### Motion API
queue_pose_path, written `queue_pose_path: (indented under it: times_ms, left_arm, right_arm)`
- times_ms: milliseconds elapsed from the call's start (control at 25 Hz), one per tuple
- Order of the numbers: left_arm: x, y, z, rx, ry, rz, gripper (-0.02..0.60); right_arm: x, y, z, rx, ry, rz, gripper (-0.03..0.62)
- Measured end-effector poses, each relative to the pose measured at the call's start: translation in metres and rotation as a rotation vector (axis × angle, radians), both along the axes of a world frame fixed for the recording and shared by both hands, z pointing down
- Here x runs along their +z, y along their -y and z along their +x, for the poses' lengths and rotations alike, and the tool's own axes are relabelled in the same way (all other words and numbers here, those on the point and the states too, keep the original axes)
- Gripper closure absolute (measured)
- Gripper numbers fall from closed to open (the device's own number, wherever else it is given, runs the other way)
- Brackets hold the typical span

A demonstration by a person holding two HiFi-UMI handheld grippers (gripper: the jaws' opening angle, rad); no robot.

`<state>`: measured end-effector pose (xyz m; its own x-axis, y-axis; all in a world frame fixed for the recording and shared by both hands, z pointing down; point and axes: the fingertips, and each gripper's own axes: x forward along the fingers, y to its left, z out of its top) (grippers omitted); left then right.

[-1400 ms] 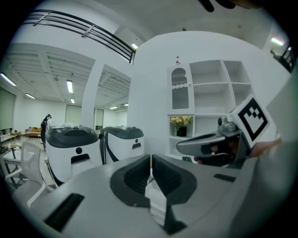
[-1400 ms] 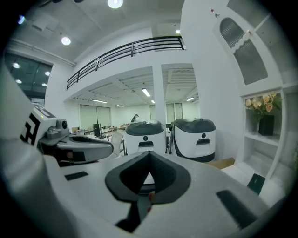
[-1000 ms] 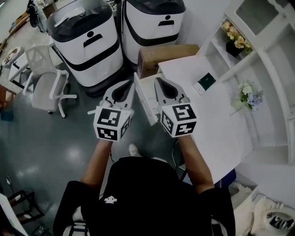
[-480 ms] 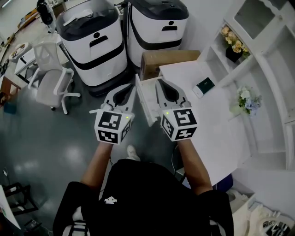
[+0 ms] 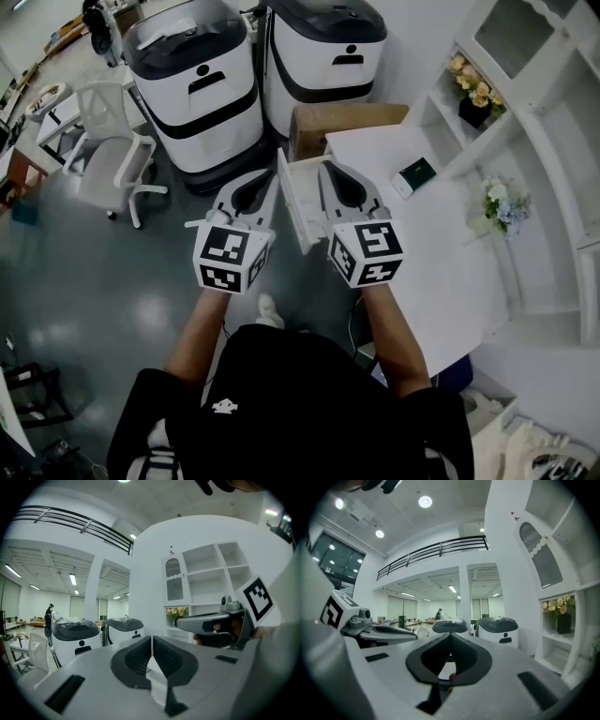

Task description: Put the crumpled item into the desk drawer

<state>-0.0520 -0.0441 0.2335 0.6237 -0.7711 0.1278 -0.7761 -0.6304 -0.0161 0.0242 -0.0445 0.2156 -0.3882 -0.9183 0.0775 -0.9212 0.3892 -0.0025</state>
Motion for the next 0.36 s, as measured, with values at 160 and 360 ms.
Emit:
queue_pose_path:
  times_ms: [160, 360]
  left_arm:
    - [-0.003, -0.005, 0.001, -0.005, -0.003, 0.007, 0.568]
    - [-0.006, -0.013, 0.004, 0.002, -0.029, 0.0, 0.568]
  right_arm:
    - [-0.003, -0.006, 0.001, -0.003, 0.001, 0.007, 0.599]
    - [-0.004, -0.013, 0.004, -0.008, 0.0, 0.009, 0.599]
